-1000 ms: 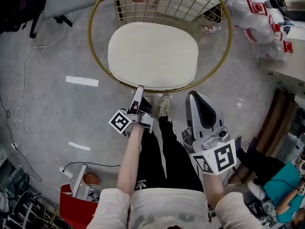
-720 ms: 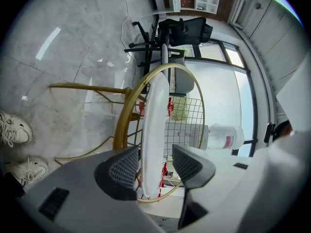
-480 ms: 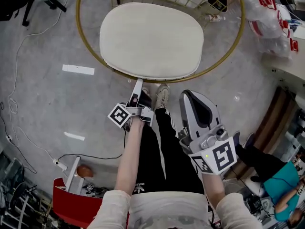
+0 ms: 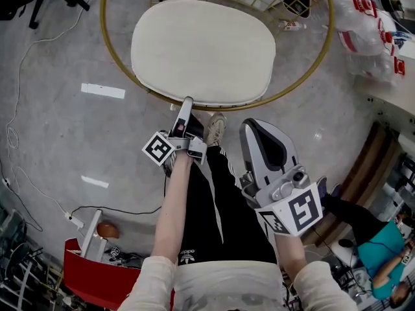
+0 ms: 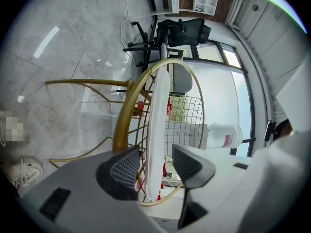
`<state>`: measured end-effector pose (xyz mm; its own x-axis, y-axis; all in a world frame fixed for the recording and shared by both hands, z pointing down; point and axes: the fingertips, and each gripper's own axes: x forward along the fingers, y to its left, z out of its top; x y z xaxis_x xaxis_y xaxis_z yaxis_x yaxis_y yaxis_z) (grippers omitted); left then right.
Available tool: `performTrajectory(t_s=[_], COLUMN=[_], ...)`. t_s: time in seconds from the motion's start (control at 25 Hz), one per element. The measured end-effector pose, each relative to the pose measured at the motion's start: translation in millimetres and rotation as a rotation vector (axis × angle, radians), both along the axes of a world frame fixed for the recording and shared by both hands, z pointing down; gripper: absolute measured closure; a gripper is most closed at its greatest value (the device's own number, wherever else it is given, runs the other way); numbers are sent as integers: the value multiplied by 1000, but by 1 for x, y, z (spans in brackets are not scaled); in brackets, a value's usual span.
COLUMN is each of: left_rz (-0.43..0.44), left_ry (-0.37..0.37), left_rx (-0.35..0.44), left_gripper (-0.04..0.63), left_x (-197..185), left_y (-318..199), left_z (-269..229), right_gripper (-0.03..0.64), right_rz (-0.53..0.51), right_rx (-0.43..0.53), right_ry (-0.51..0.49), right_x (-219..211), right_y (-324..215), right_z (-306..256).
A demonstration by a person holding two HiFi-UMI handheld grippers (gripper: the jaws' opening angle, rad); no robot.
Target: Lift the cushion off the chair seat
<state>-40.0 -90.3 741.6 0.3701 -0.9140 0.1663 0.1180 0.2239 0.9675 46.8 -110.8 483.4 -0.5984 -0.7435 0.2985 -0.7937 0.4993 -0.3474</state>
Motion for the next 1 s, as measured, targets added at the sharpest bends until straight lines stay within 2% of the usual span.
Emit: performTrajectory(t_s=[0.48, 1.0], left_rz=[-58, -45], left_ry=[20, 4], left_rx=[43, 93], left_gripper=[388, 388], left_x=[7, 15], left_y=[-25, -52], left_z=[-6, -9], right_gripper=[600, 600], right_rz=[-5, 1], right_rx=[-9, -28], right_ry=[-13, -23], right_x=[13, 28], right_y=[5, 0], right_z=[5, 14])
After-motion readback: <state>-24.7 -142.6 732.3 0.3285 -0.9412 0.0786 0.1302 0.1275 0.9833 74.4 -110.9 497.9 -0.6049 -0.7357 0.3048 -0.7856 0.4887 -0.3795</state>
